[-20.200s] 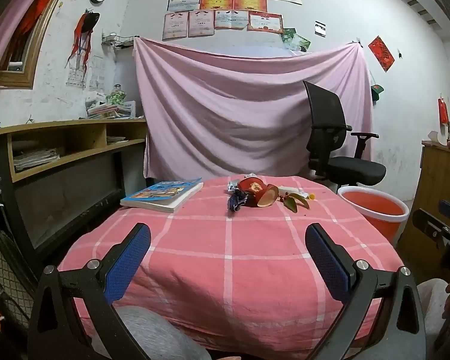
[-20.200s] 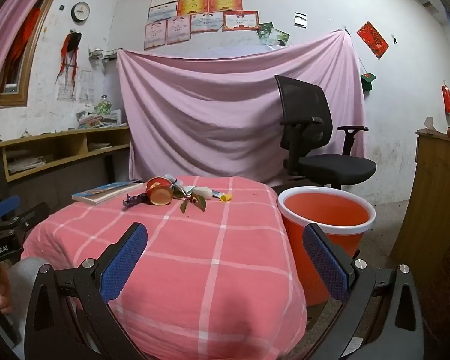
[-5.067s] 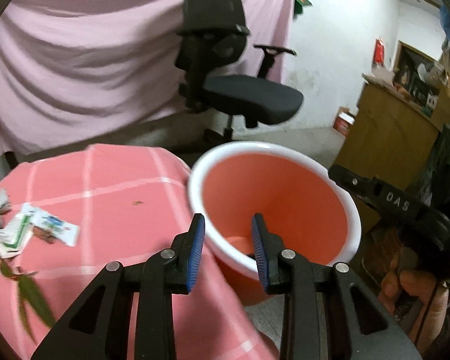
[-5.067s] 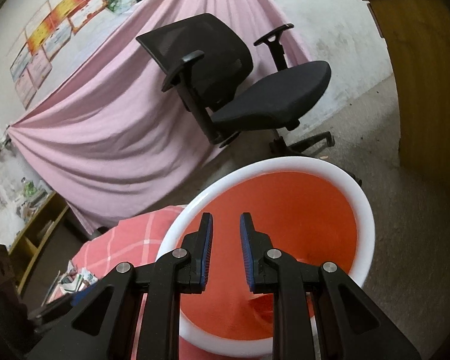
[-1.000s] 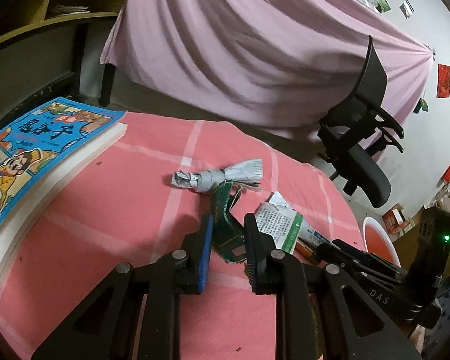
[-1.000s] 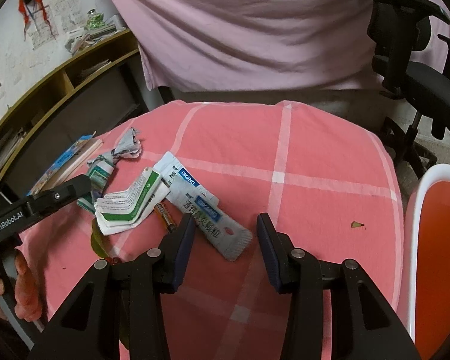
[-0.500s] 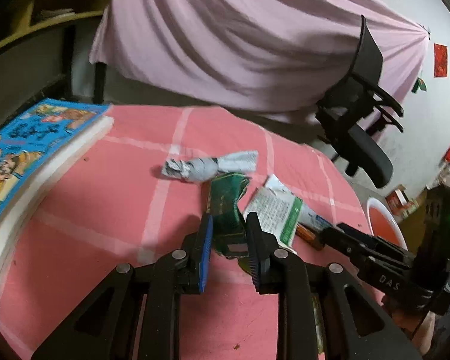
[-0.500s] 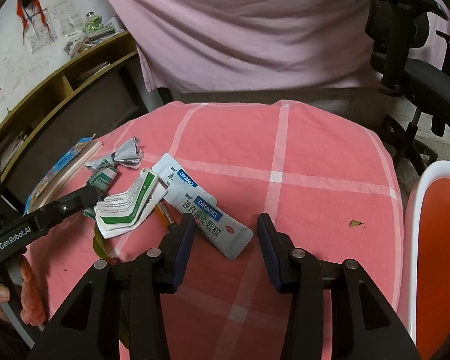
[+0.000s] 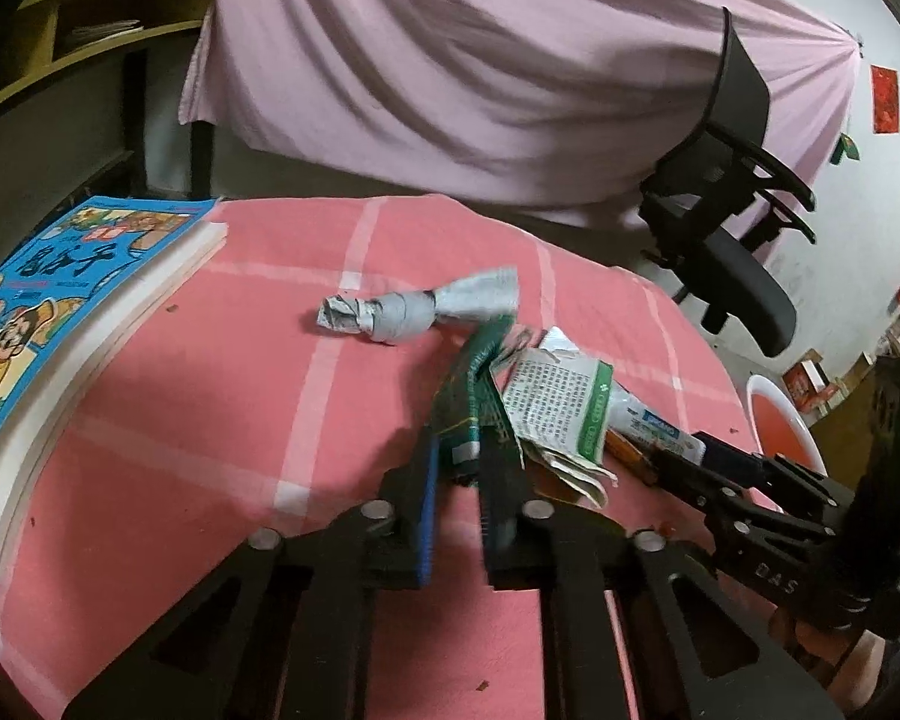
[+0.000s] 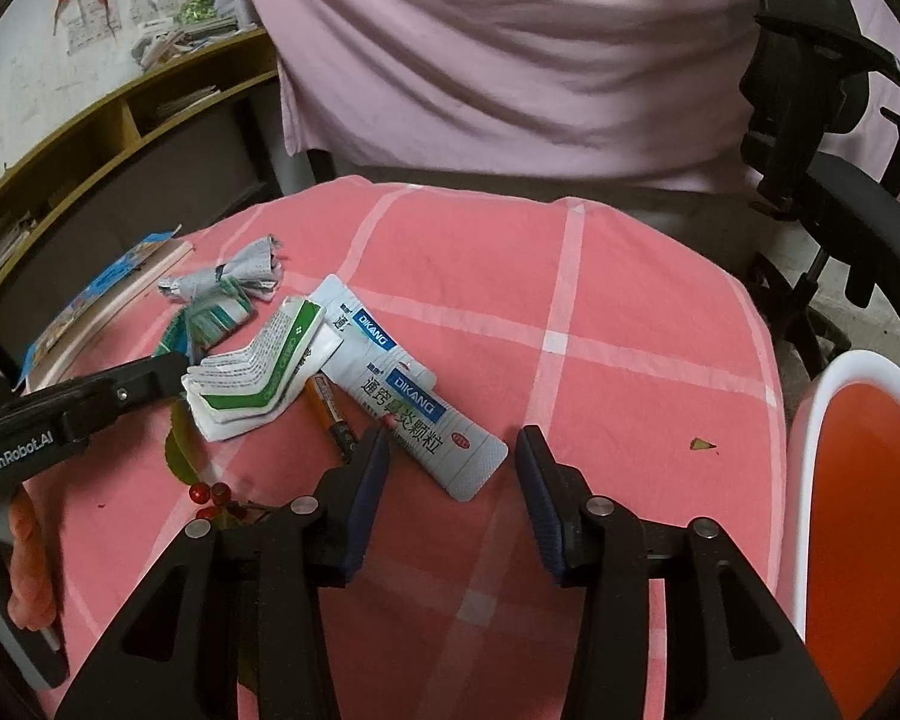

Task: Collect trash
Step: 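Grasp the white medicine sachet with the right tool and lift it while the left tool holds the green packet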

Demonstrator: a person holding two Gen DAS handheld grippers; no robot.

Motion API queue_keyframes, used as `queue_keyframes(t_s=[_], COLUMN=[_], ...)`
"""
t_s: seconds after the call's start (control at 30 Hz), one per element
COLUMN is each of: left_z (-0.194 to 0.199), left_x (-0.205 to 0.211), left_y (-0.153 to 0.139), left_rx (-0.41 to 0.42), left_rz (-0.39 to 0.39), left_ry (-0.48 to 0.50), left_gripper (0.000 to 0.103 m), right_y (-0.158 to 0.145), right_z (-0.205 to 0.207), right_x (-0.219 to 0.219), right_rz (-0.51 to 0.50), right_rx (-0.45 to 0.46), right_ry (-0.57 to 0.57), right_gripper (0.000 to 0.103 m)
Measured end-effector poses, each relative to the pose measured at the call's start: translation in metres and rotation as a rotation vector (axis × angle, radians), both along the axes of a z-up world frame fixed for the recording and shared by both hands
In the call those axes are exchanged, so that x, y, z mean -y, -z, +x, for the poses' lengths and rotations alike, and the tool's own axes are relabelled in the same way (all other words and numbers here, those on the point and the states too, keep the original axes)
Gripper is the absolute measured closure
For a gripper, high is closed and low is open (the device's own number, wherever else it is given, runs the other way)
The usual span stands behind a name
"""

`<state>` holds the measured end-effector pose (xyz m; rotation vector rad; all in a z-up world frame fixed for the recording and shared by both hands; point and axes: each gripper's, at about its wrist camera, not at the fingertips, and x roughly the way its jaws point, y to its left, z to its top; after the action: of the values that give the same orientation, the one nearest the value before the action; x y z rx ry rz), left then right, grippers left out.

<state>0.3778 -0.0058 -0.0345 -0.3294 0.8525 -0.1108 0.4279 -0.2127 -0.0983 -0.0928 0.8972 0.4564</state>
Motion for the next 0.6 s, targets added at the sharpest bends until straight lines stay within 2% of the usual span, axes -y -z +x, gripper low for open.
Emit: queue_keyframes(t_s=[0.03,0.1,0.37,0.4,0.5,0.6], left_z=[0.0,0.001,-0.005,-0.006,-0.011,-0.017], left_x=[-0.001,-0.002,-0.005,-0.006,-0.006,-0.003], left_y=[0.001,0.001,-0.002,-0.003,-0.007,-0.012], left_rx=[-0.002,-0.003,0.033,0.039,0.067,0.102], left_rz=[-0.006,-0.007,-0.007,-0.008,0.0,0.011], left_ry=[-0.005,-0.01,-0.035,-0.039,-0.046,-0.042], left_gripper=[0.099,0.1,0.102,0.102,0.102,0.102], right_y=[0.0,0.0,0.0,-0.001,-0.003,-0.004], right_z=[0.0,0.0,0.003,0.002,-0.002,-0.008], right_x=[0.0,-0.002,-0.006,-0.007,-0.01,-0.016], right_rz=[0.005,0.002,-0.031,-0.031,-0.032,-0.052], right_rx=[-0.002,-0.003,0.013,0.015,0.035,0.057], right_ry=[-0.007,-0.012,-0.009,-0.014,-0.038,-0.071], right_gripper=[0.053,0.051,0.051,0.053,0.072,0.078])
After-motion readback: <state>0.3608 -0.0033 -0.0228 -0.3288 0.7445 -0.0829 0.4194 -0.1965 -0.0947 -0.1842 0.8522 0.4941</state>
